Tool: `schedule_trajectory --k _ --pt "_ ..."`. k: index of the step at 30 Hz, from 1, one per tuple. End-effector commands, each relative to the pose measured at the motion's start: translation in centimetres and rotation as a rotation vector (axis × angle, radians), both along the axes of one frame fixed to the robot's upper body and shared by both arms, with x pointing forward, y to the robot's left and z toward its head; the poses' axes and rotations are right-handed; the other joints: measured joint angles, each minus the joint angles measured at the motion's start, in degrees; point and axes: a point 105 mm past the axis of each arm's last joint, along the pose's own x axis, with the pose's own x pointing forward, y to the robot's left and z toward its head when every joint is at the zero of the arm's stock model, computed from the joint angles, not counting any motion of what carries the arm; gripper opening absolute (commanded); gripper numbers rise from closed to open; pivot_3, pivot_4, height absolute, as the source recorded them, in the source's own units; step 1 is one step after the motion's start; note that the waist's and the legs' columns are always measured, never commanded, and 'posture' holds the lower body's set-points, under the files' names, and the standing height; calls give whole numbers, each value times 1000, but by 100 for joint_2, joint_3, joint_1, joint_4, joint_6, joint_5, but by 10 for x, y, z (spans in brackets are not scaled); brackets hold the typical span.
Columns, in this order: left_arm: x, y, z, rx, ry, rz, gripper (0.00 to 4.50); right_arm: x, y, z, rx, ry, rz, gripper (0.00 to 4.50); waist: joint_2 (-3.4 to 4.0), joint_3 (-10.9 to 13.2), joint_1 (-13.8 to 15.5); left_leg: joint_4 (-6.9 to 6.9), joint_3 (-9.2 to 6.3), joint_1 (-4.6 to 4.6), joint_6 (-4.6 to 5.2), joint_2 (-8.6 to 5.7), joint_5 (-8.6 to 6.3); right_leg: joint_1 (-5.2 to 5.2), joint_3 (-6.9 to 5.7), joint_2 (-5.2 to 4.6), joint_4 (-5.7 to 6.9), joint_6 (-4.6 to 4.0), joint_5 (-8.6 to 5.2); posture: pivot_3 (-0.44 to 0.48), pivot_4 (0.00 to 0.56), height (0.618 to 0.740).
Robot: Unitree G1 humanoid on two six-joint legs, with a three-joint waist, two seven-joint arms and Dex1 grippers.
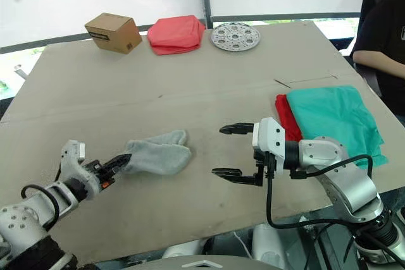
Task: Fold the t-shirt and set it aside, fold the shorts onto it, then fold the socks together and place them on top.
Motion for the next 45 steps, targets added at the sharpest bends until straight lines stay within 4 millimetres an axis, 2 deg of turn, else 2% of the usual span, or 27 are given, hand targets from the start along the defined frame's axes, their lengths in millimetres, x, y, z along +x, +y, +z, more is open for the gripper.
schedule_trajectory --k 1,2,3,5,7,12,14,17,19,23,25,27,31,34,36,41,43,45 --pt "-4 -38 82 -193 -414 -358 14 -2 6 6 30 -9 21 4500 -23 8 8 8 -9 -6 -1 0 0 1 -8 1 -4 1 -1 0 150 740" --pt "-7 -34 94 -230 -458 -372 14 -2 8 6 33 -7 27 4500 -25 11 -3 12 -13 -8 -1 0 0 1 -13 0 -2 1 -1 0 150 740" --pt "-3 -22 95 -226 -448 -306 14 0 9 7 34 -8 31 4500 -21 13 -14 16 -20 -10 0 4 1 0 -17 0 1 0 -1 0 150 740" --pt "4 1 81 -203 -359 -122 14 1 10 8 35 -13 36 4500 -2 4 -38 16 -20 -5 0 5 1 1 -13 -7 0 -17 7 0 150 740" --pt "5 20 55 -124 -221 68 14 3 10 8 32 -17 38 4500 25 1 -51 -2 0 3 0 -2 1 -2 15 -11 -8 -22 12 0 150 740" --pt "-28 10 24 -127 -92 214 14 2 11 10 30 -12 41 4500 -7 -4 -1 -21 -3 -13 -42 17 2 -19 25 -10 -19 -19 16 0 150 740" --pt "-45 7 8 -133 -21 258 14 3 11 11 30 -13 39 4500 -3 -2 39 -21 -12 -16 -26 24 -13 -15 23 -10 -36 -42 4 0 150 740" --pt "-53 4 -1 -140 16 305 14 6 12 11 25 -12 28 4500 14 7 115 -21 7 -12 -34 23 -30 -8 26 -11 -49 -42 2 0 150 740" --pt "-49 -5 4 -183 -20 289 14 9 14 8 16 4 9 4500 19 10 130 -17 8 -10 -34 22 -30 -3 10 -11 -50 -40 0 0 150 740" --pt "-44 -23 35 -313 -158 188 14 41 25 3 0 47 -156 4500 17 9 95 -11 13 -6 -35 25 -29 0 1 -9 -48 -21 -11 0 150 740" --pt "-44 -22 42 -314 -179 168 14 55 33 2 2 84 -216 4500 13 7 77 -10 17 -5 -34 31 -28 -3 1 -5 -47 -42 2 0 150 740" --pt "-44 -19 41 -312 -164 184 14 60 41 -2 -18 101 -226 4500 14 7 70 -11 19 -5 -14 33 -16 -6 0 -1 -47 -47 4 0 150 740" --pt "-26 -17 28 -69 -131 119 14 88 60 -11 -46 123 -338 4500 37 18 93 -28 18 -10 -25 33 -10 -10 -7 28 -50 -59 -3 0 150 740" --pt "2 -18 30 52 -149 39 14 90 70 -10 -61 105 -306 4500 50 27 130 -29 19 -14 -34 22 -3 -9 -25 32 -51 -61 -3 0 150 740" --pt "6 -19 23 142 -111 -24 14 91 74 -11 -82 81 -281 4500 50 30 97 -25 12 -13 -28 10 -6 -6 -29 33 -48 -60 -3 0 150 740" --pt "0 -28 4 357 -45 -201 14 107 79 -13 -128 13 -325 4500 49 29 -95 -31 23 -4 -40 7 0 -12 4 36 -47 -55 -2 0 150 740" --pt "8 -31 4 371 -86 -200 14 109 83 -15 -137 5 -329 4500 50 29 -81 -44 20 -6 -42 9 1 -28 1 38 -47 -56 -2 0 150 740" --pt "18 -32 2 463 -128 -225 14 108 89 -16 -141 1 -325 4500 57 33 -65 -50 18 -6 -42 14 1 -29 -2 38 -46 -56 -2 0 150 740"
